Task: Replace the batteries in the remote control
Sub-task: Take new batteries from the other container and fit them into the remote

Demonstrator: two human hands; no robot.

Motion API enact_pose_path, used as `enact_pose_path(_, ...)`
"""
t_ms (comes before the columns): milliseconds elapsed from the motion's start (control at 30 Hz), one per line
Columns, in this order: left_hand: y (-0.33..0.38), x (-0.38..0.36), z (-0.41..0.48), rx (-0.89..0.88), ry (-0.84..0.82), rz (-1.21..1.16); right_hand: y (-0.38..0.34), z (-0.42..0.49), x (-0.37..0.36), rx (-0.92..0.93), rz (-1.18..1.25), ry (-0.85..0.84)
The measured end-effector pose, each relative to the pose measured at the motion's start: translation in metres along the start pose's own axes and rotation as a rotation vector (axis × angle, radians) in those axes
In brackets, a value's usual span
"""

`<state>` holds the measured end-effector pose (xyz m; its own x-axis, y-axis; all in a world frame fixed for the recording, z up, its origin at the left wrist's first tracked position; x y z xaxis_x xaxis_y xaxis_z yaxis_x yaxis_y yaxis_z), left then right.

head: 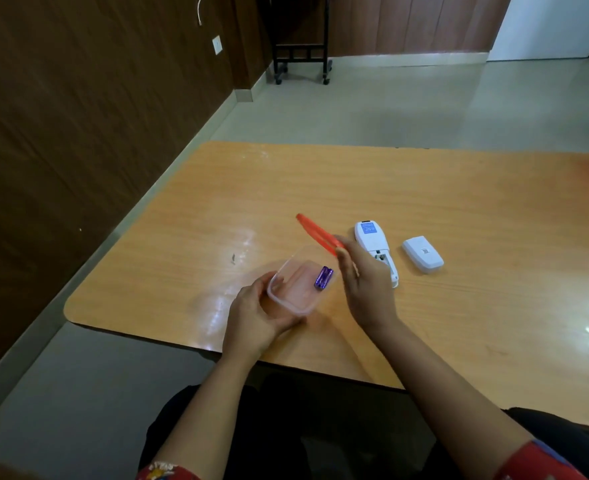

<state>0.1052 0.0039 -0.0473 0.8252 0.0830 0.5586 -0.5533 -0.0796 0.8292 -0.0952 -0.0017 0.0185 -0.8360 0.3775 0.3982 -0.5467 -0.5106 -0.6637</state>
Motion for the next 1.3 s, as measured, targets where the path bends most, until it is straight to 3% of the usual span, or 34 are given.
enact_pose_path(267,0.017,0.001,-0.013,-0.078,-0.007,0.126,0.048,0.013,0.055,-0.431,0.057,0.358)
enact_pose_path(500,0.055,0.02,-0.015,-0.179,0.202,-0.439,0.048,0.008,0.063,-0.596,0.24,0.497)
enact_pose_path(633,0.071,-0.004,0.0,-0.108,0.025,-0.53,0.045,-0.003,0.033,-0.844,0.573,0.339)
enact_pose_path(767,0.064,-0.01,0.014,-0.026,-0.032,-0.588,0.03,-0.003,0.012,-0.854,0.747,0.1)
enact_pose_path(867,0.049,0.016,0.028,0.029,0.14,-0.716,0.031,-0.001,0.012,-0.795,0.588,-0.043)
enact_pose_path(967,0.014,0.046,0.046,0.172,0.358,-0.71,0.038,-0.003,0.017,-0.795,0.497,-0.075)
enact_pose_path(1100,-0.019,0.049,0.06,0.299,0.358,-0.589,0.044,-0.009,0.015,-0.813,0.428,-0.162)
enact_pose_path(1300,-0.025,0.057,0.053,0.416,0.396,-0.444,0.042,-0.009,0.009,-0.62,0.121,-0.296)
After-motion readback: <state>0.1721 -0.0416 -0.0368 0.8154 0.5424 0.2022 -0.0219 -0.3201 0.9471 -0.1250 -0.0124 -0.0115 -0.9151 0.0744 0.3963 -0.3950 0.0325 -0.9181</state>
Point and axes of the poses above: each hand's wrist, its own z-axis towards the middle knuckle, its own x-axis out of the back of the hand, y = z × x, the point moved 6 cm from there along z, towards the middle knuckle, and after that the axes turned 5 degrees about x, right-handed, at the moved point
